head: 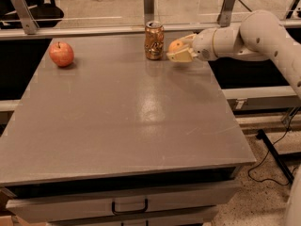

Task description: Move orange near orange can

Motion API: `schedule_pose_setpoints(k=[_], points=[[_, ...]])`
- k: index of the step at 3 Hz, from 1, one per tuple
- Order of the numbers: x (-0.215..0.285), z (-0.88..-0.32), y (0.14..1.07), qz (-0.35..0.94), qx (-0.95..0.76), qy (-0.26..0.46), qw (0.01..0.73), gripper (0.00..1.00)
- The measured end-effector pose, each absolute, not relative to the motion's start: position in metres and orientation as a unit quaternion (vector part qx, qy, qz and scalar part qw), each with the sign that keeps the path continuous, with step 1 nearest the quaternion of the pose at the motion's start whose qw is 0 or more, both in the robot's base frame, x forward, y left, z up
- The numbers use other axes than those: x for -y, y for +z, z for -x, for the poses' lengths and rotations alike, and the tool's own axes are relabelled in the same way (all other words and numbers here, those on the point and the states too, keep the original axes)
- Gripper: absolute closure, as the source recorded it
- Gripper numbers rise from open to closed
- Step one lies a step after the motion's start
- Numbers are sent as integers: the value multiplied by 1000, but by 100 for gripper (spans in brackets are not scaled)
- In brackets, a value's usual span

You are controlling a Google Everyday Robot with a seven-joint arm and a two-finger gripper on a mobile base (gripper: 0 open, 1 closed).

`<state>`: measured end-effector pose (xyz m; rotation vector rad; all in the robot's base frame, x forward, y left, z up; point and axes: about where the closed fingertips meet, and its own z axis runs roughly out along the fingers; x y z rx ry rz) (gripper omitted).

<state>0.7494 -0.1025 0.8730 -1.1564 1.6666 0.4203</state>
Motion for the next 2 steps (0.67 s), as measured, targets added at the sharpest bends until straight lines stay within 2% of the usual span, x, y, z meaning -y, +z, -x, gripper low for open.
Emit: schedule_pose_setpoints(k=[2], points=[[81, -756, 861, 483, -690, 201, 501, 35]])
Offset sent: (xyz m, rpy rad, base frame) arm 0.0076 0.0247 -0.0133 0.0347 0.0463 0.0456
